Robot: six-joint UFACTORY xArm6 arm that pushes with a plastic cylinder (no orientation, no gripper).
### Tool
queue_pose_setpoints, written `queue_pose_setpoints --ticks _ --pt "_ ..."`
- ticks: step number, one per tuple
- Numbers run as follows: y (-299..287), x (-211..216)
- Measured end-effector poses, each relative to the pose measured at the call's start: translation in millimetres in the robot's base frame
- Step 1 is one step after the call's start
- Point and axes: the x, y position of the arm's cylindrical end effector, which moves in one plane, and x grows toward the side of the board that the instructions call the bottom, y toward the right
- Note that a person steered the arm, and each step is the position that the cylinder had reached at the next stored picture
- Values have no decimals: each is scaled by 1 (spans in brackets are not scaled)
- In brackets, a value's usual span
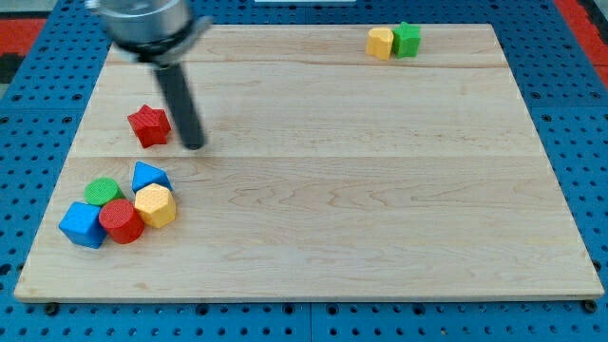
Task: Push the green star and yellow heart slightly towards the bottom of the board
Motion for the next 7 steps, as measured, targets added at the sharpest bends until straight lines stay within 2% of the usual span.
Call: queue_pose_setpoints --ticks 1,2,3,5,6,7 --pt "80 -29" --pt "120 -58" --pt "177 -69" --pt "365 -72" --pt "450 -101" --pt "453 -118"
